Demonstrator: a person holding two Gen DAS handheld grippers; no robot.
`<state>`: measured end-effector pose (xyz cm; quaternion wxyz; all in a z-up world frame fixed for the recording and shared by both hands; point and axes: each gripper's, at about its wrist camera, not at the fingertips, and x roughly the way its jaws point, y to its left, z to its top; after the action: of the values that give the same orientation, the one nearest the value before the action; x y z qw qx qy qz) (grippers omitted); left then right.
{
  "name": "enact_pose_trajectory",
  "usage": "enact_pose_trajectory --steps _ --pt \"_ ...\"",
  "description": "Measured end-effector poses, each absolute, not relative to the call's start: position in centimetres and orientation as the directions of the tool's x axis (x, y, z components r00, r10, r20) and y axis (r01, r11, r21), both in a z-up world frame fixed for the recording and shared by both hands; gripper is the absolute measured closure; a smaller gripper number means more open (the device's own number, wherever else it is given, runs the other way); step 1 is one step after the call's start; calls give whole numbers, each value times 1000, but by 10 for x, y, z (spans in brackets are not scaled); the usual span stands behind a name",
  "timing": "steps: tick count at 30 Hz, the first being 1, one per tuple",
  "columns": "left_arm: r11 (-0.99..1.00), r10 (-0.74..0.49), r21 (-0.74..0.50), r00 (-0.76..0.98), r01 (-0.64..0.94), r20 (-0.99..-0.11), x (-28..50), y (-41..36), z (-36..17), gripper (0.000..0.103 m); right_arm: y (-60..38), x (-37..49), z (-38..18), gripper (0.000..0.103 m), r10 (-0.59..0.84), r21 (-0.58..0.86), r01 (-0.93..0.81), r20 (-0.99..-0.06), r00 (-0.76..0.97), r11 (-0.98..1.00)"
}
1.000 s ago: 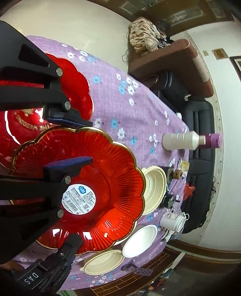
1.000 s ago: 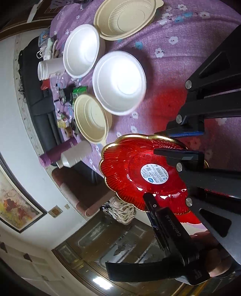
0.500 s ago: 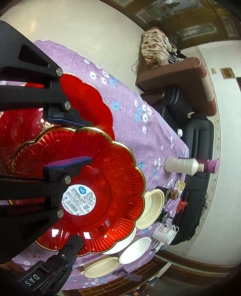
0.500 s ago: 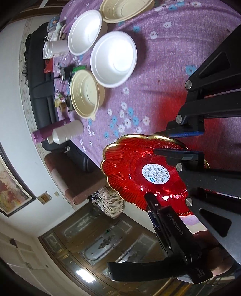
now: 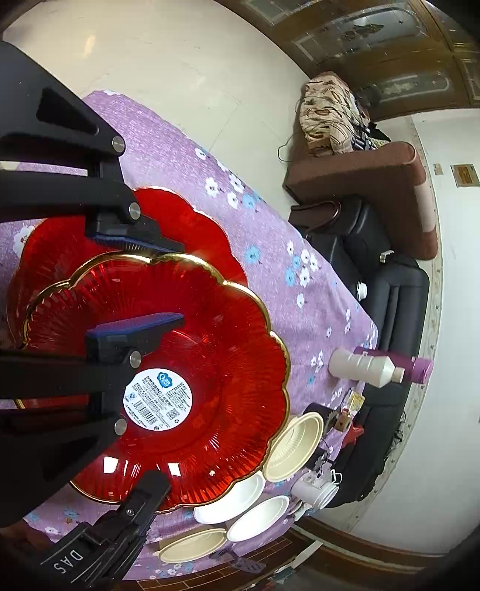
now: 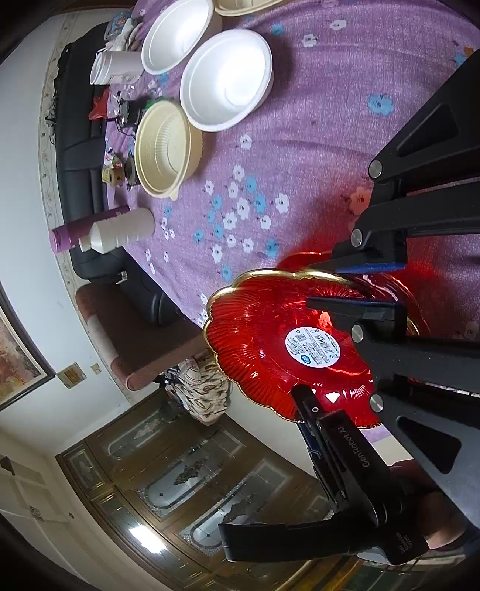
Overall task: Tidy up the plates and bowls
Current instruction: 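Lower the small red plate with the right gripper onto the large red plate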
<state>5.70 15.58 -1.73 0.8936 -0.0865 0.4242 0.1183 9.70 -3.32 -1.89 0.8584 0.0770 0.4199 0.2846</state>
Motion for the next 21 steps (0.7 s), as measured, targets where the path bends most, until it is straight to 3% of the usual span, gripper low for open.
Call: enact_pose_trajectory --steps 21 --pt "944 164 -45 585 -327 -794 52 167 -32 74 -16 105 -34 94 559 366 -450 -702 441 814"
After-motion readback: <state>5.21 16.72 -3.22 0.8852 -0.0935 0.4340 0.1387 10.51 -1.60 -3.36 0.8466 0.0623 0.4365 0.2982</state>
